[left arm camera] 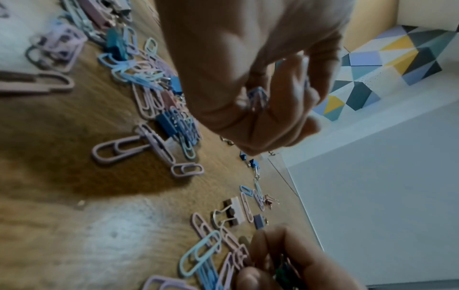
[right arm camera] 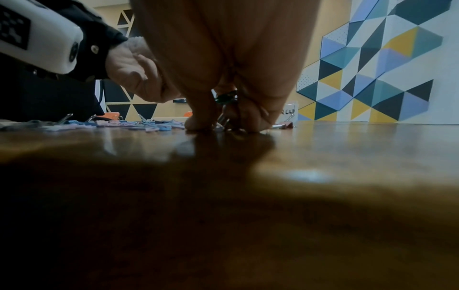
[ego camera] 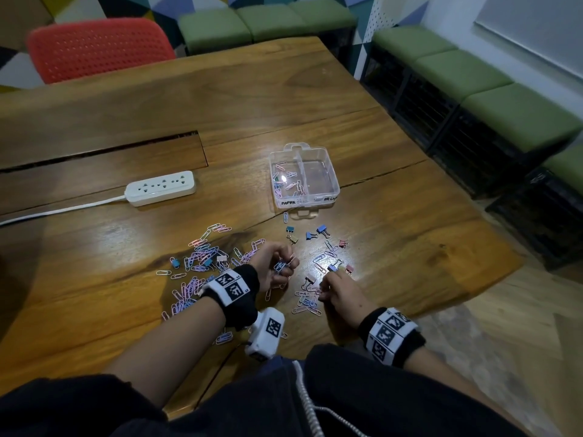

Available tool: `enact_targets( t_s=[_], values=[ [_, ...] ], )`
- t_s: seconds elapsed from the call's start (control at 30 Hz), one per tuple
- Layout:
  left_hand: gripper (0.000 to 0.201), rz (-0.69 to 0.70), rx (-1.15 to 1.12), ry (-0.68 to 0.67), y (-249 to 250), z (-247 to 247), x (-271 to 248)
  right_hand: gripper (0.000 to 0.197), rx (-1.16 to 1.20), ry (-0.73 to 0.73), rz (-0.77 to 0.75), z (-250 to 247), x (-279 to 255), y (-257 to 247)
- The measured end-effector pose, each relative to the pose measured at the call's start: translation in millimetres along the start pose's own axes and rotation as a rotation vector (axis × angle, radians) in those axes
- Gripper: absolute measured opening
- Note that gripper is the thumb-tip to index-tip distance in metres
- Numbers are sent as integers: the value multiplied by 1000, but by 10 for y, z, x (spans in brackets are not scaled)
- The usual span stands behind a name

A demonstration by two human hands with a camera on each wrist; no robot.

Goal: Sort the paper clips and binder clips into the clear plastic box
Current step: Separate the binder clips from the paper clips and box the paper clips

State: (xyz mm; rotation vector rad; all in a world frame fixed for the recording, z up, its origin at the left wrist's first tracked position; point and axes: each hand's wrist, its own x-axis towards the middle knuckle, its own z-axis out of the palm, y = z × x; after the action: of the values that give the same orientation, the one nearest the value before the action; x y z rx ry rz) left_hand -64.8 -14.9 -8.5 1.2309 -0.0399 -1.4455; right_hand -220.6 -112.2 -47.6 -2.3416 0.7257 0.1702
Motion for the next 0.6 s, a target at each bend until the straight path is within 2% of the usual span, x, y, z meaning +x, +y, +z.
enact_targets(
  t_s=[0.2,0.27,0.33,0.4,0.47,0.6],
  values=[
    [30,34,75,37,37,32,0,7,-139,-33,-36,28,36,-2],
    [30,50,142,49,36,37,1,17,-69,-18,-17,-9,46,1],
    [32,68,216,43,24,35,-5,29,190,9,82,-90,37,5],
    [35,61,289,8,0,32,-15,22,581,21,171,-204,-13,-24],
    [29,29,369,-37,-22,69,-34,16,928,-28,258,-322,-53,-80],
    [27,41,862,-73,-126,187,-61,24,1168,-87,367,-436,-40,-103]
  ],
)
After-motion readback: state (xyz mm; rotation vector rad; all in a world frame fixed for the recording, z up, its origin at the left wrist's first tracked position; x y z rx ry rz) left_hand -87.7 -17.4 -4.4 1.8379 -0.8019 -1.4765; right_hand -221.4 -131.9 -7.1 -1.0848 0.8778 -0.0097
